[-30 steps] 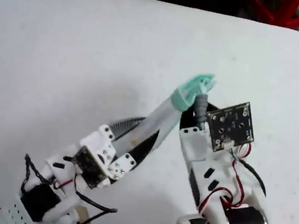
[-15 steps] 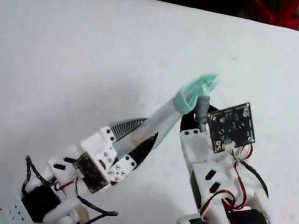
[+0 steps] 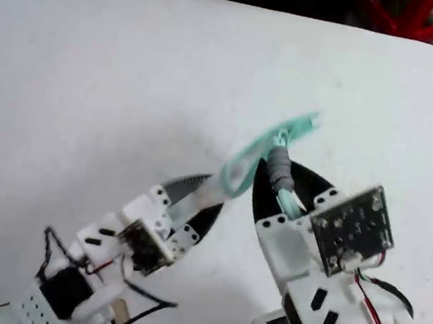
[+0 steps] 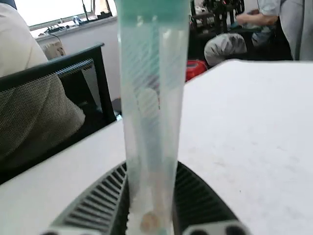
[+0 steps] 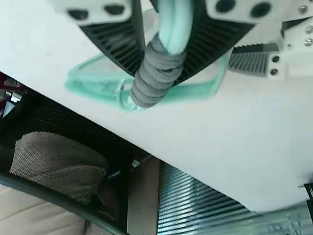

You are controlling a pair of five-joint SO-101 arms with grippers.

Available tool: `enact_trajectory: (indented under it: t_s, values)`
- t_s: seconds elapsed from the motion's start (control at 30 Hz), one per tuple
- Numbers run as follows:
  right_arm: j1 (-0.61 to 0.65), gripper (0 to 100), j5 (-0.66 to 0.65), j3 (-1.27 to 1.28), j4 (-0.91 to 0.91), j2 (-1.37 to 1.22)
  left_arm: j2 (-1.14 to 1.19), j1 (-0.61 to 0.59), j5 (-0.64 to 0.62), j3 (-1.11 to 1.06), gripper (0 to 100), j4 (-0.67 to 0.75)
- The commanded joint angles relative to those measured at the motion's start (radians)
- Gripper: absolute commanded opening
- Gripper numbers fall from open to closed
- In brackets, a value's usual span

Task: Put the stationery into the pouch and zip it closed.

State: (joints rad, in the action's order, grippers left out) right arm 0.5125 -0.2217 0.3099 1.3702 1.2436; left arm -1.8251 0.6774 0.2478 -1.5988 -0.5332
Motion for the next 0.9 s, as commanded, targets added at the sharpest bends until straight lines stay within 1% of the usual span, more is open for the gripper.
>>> enact_trajectory:
  t_s: [0.0, 0.1, 0.2, 0.33, 0.4, 0.6, 0.73, 0.87]
  values:
    - [0.047, 1.9, -0.005, -0.132, 0.067, -0.058, 0.002, -0.007, 0.003, 0.002, 2, -0.006]
    - [0.143, 1.9, -0.005, -0.155, 0.131, -0.093, 0.002, -0.007, 0.003, 0.002, 2, -0.018]
    - [0.226, 1.9, -0.012, -0.150, 0.147, -0.094, 0.002, -0.007, 0.002, 0.002, 2, -0.020]
    - [0.236, 1.9, -0.015, -0.112, 0.165, -0.102, 0.002, -0.007, -0.003, 0.008, 2, -0.034]
    - [0.243, 1.9, -0.046, -0.058, 0.171, -0.094, 0.002, -0.007, -0.003, 0.009, 2, -0.034]
    - [0.352, 1.9, -0.069, -0.008, 0.199, -0.059, 0.002, -0.007, 0.000, 0.011, 2, -0.034]
    - [0.378, 1.9, -0.074, 0.011, 0.202, -0.050, 0.002, -0.010, 0.002, 0.011, 2, -0.034]
    - [0.378, 1.9, -0.153, 0.118, 0.202, -0.045, 0.002, -0.013, 0.002, 0.011, 2, -0.034]
